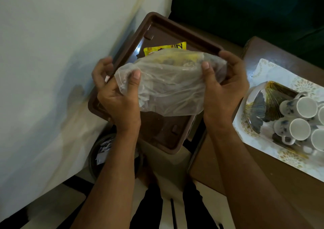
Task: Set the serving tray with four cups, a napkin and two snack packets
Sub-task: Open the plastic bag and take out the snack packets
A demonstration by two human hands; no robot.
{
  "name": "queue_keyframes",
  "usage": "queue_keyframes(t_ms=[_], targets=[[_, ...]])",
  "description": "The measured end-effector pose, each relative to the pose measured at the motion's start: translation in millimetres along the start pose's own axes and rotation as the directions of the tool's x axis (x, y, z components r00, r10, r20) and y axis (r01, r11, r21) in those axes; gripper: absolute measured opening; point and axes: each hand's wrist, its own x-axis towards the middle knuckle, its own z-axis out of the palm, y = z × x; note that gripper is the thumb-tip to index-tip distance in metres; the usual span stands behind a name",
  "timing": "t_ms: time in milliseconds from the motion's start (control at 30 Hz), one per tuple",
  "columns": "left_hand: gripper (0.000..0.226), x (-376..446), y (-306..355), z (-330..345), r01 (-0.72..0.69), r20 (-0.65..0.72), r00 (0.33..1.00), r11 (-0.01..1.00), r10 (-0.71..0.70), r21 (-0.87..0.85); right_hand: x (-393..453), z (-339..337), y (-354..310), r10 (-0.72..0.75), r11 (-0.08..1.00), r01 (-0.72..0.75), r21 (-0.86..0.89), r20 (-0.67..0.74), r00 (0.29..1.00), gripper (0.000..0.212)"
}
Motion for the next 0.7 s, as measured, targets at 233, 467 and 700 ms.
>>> queue_keyframes(t_ms=[233, 467, 700], targets=[[0.012, -9, 6, 1, -0.046, 0.041, 0.998, 0.998, 0.047, -0.032, -2, -3, 1, -0.084, 0.995, 0.083, -0.057, -0.009, 0.996, 0.04], [0.051, -15, 14, -1, -0.147, 0.073, 0.986, 0.987, 0.152, -0.069, -3, -11, 4, -0.243, 0.966, 0.252, -0.051, 0.135, 0.961, 0.058], [0.063, -6, 0, -1, 0.067, 0.203, 0.978, 0.992, -0.044, -0.109, 5, -14, 8, -0.214, 0.96, 0.256, -0.11, 0.292, 0.932, 0.07]])
